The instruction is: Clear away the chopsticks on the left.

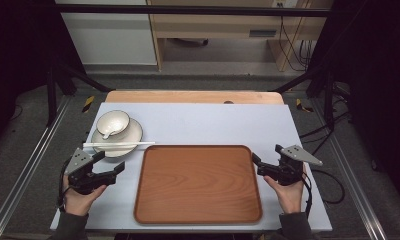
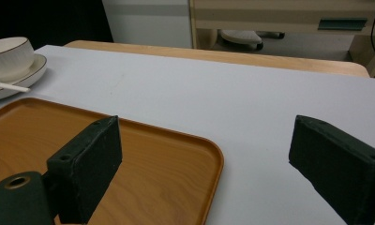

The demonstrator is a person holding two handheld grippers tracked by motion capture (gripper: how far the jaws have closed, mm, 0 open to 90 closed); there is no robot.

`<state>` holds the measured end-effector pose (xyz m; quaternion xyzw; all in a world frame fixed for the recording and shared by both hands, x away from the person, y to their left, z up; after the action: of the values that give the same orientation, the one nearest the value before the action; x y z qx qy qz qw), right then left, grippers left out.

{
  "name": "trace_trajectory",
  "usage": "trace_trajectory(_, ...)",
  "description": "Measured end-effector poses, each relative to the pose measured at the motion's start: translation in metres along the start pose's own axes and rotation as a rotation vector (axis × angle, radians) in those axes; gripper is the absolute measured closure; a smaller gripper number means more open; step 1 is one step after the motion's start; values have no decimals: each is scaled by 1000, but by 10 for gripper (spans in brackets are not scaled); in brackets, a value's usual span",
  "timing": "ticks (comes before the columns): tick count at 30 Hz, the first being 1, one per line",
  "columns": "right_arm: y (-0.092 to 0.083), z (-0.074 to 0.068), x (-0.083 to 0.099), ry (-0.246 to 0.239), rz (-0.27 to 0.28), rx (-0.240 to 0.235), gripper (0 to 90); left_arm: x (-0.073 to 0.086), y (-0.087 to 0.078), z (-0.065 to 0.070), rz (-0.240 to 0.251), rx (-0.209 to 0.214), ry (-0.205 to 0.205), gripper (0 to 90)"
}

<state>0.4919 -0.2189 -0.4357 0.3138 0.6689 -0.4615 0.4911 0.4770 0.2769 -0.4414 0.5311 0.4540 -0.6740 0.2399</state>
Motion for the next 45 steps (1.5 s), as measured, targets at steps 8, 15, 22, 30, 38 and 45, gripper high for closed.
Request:
trace_trajectory(8, 4, -2, 4, 0, -16, -3, 94, -3, 4, -12, -27, 7, 27, 166)
trace_trajectory(15, 5, -7, 4, -7, -24, -3, 94, -9, 10, -24, -60, 20, 72, 174)
trace_trajectory(22, 6, -12, 5, -3, -30, -9, 94, -18, 19, -40, -88, 22, 131, 198)
trace_trajectory(30, 9, -17, 7, -27, -45, -17, 94, -4, 32, -55, -170, -17, 153, 263)
trace_trajectory(38, 10, -18, 8, -24, -55, -19, 94, 6, 38, -67, -223, -43, 154, 294)
trace_trajectory(45, 11, -17, 10, -33, -65, -17, 95, 14, 56, -80, -244, -60, 152, 331)
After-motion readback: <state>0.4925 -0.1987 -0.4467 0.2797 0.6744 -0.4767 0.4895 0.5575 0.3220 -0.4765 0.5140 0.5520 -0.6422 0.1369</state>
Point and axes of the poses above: each handheld gripper's, and its own axes: y roughly forward along the jaws, x roughly out of its underside, z roughly to its right, the point moved 6 cm from there along y, roughly forward along the jaws, and after that the axes turned 3 degrees about z, right-handed, at the moved point
